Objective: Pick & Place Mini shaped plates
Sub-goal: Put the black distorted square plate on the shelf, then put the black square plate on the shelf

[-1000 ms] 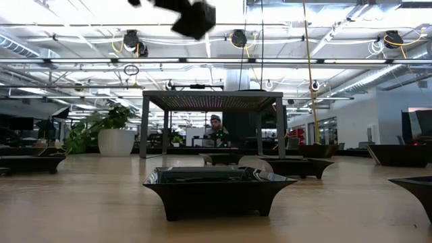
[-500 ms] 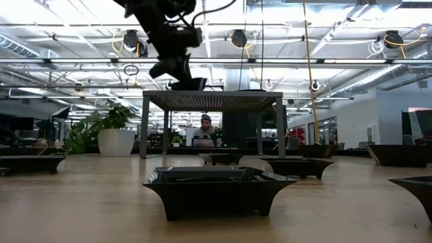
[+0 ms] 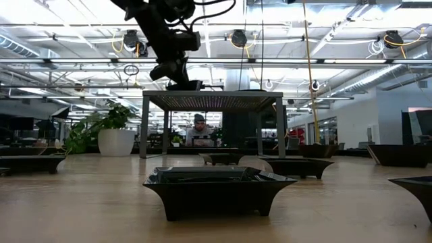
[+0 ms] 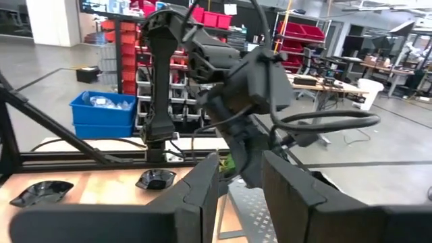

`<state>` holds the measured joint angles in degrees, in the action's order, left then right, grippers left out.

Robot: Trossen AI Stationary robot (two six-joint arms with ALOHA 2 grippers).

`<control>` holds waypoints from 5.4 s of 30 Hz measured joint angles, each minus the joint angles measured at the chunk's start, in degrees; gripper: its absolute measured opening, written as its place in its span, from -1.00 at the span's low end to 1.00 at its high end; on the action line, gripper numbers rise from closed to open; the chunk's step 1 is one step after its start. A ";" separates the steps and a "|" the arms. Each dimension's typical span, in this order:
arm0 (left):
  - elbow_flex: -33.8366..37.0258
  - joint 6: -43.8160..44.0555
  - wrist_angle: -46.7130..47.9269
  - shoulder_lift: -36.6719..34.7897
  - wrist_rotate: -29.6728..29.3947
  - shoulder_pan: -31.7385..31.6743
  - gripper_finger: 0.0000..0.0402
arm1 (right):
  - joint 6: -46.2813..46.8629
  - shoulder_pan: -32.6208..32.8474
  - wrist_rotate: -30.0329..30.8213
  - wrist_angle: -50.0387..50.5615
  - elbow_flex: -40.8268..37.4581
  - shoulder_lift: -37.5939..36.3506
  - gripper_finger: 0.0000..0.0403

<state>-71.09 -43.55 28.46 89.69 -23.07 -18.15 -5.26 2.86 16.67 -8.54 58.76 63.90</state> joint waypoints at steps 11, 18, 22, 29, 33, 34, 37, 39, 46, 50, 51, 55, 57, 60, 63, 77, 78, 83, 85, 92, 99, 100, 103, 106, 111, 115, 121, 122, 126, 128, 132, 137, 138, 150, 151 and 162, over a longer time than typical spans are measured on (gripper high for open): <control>0.00 0.86 0.08 -0.28 -12.29 2.91 -0.47 | 0.06 -2.11 -0.03 0.00 0.00 0.00 -0.50; -2.35 3.72 0.75 -2.04 -16.50 7.30 -0.39 | 4.07 -2.10 -0.03 0.21 0.00 0.00 -0.50; -5.35 6.99 2.45 -4.02 -16.65 11.08 -0.42 | 5.97 -2.11 0.24 0.11 0.00 0.46 -0.50; -10.47 19.94 3.16 -9.06 -16.57 17.77 -0.42 | 9.49 -2.04 2.61 1.74 -0.04 4.82 -0.50; -11.84 28.32 3.13 -12.43 -16.47 21.35 -0.42 | 10.21 -2.02 1.08 3.81 -0.13 8.51 -0.50; -11.81 29.64 2.71 -13.11 -16.58 22.09 -0.42 | 10.43 -2.04 -0.26 3.35 -0.03 9.75 -0.50; -11.89 32.94 1.41 -15.78 -16.43 24.54 -0.42 | 10.58 -2.02 -4.35 4.45 -0.10 12.76 -0.50; -11.85 35.15 0.34 -16.73 -16.53 25.93 -0.42 | 10.12 -2.02 -7.94 3.74 0.10 15.57 -0.50; -11.89 41.07 0.06 -20.31 -15.96 29.99 -0.42 | 6.49 -3.60 -17.42 3.07 0.00 23.88 -0.50; -11.89 41.39 -0.05 -20.64 -15.97 31.04 -0.42 | 2.45 -4.14 -20.58 3.45 -0.05 29.29 -0.50; -11.88 41.33 -0.03 -20.68 -15.95 31.28 -0.42 | 1.30 -4.08 -21.77 3.39 -0.02 30.64 -0.50; -11.85 41.14 0.03 -20.74 -15.82 31.97 -0.42 | -3.20 -3.72 -25.77 3.39 -0.02 35.99 -0.50; -11.85 41.14 0.07 -20.74 -15.80 31.95 -0.42 | -4.98 -3.28 -25.80 3.43 -0.02 38.21 -0.50; -11.85 41.14 0.12 -20.74 -15.82 31.95 -0.42 | -6.94 -2.72 -25.76 2.95 0.00 40.90 -0.50; -11.85 41.12 0.14 -20.74 -15.82 31.95 -0.42 | -8.09 -2.37 -25.60 3.00 0.00 42.79 -0.50; -11.83 41.10 0.45 -20.74 -15.85 31.95 -0.43 | -10.54 -1.36 -20.98 3.45 -0.06 43.47 -0.50; -11.84 41.13 0.45 -20.74 -15.85 31.95 -0.43 | -10.54 -1.12 -20.96 2.95 -0.07 42.76 -0.50; -11.82 41.28 0.48 -20.72 -15.87 31.95 -0.43 | -10.87 0.07 -18.16 3.14 0.04 39.82 -0.50; -11.82 41.33 0.47 -20.72 -15.87 31.95 -0.43 | -11.88 0.30 -16.69 3.15 0.04 39.67 -0.50; -11.82 41.14 0.49 -20.72 -15.87 31.95 -0.43 | -13.84 -0.20 -14.64 3.51 -0.18 41.40 -0.50; -11.82 40.83 0.47 -20.70 -15.91 31.95 -0.43 | -18.02 -1.00 -9.21 3.18 -0.89 42.12 -0.50; -11.80 40.86 0.47 -20.70 -15.91 31.95 -0.43 | -17.91 -1.09 -9.29 2.91 -0.96 42.12 -0.50; -11.80 40.86 0.47 -20.72 -15.91 31.95 -0.43 | -16.48 -1.19 -9.29 2.04 -1.67 41.97 -0.50; -11.80 40.84 0.47 -20.72 -15.91 31.95 -0.43 | -14.99 -1.15 -9.31 1.89 -3.11 42.05 -0.50; -11.80 40.84 0.47 -20.72 -15.91 31.95 -0.43 | -12.55 -1.15 -9.11 -1.78 -5.92 42.03 -0.50; -11.80 40.86 0.47 -20.70 -15.91 31.95 -0.43 | -10.02 -1.11 -7.29 -4.74 -7.67 42.01 -0.51; -11.80 40.86 0.47 -20.70 -15.91 31.95 -0.43 | -6.04 -1.06 -5.91 -5.32 -8.15 42.01 -0.71; -11.80 40.86 0.45 -20.71 -15.91 31.95 -0.43 | -5.59 -1.07 -5.69 -5.45 -8.15 42.01 -0.76; -11.80 40.86 0.45 -20.71 -15.91 31.95 -0.43 | -2.57 -1.13 -4.92 -6.91 -8.15 42.01 -0.96; -11.80 40.86 0.45 -20.71 -15.91 31.95 -0.43 | -0.78 -0.89 -4.07 -7.39 -8.17 41.98 -0.97; -11.80 40.86 0.45 -20.71 -15.91 31.95 -0.43 | 0.47 0.16 -3.02 -7.30 -8.26 39.96 -0.99; -11.80 40.84 0.45 -20.72 -15.91 31.95 -0.43 | 0.24 2.04 -3.29 -6.70 -8.26 33.60 -1.00; -11.80 40.86 0.45 -20.70 -15.91 31.95 -0.43 | 0.23 2.31 -3.29 -6.58 -8.26 31.95 -1.00; -11.80 40.86 0.45 -20.70 -15.91 31.95 -0.43 | -3.03 2.54 2.25 -8.09 -8.25 15.85 -1.00; -11.80 40.86 0.45 -20.72 -15.91 31.95 -0.43 | -3.87 2.24 3.53 -8.23 -8.20 15.36 -1.00; -11.80 40.86 -2.49 -20.70 -15.91 31.95 -0.43 | -8.99 -7.50 7.34 -13.22 -8.22 18.97 -1.00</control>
<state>-82.89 -2.70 25.97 68.99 -38.98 13.80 -14.24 -4.64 24.01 -21.76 50.54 82.87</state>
